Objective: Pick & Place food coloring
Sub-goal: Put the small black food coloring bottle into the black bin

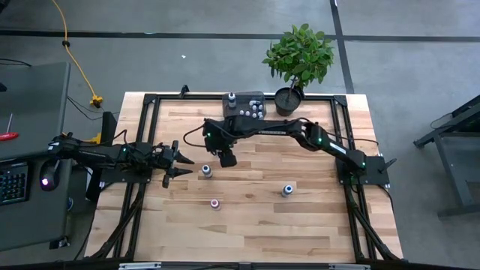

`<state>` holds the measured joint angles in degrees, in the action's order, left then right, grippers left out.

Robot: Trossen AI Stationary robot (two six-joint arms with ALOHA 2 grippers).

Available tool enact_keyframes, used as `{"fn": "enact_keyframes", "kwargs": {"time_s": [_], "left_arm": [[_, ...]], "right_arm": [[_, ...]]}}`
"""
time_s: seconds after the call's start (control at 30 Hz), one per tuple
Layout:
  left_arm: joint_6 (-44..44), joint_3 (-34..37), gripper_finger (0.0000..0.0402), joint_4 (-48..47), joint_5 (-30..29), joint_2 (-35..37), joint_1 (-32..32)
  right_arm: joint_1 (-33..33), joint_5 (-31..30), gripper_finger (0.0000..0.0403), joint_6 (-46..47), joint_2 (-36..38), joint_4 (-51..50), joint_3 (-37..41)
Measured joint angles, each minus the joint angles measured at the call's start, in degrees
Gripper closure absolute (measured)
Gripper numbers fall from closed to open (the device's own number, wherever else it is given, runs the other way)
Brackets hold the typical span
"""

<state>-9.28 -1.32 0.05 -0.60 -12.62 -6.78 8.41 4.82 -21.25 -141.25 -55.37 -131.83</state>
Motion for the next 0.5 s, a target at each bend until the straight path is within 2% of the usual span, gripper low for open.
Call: {"fn": "enact_keyframes", "kwargs": {"time_s": [0.23, 0.5], "left_arm": [[0.01, 0.0, 0.0238, 0.0, 0.0, 0.0, 0.0], [0.02, 0.0, 0.0238, 0.0, 0.0, -0.01, 0.01]], "right_arm": [[0.73, -3.01, 0.0221, 1.15, -0.61, 1.9, 0.0], [2.16, -0.01, 0.0221, 6.23, -1.51, 3.02, 0.0]]}}
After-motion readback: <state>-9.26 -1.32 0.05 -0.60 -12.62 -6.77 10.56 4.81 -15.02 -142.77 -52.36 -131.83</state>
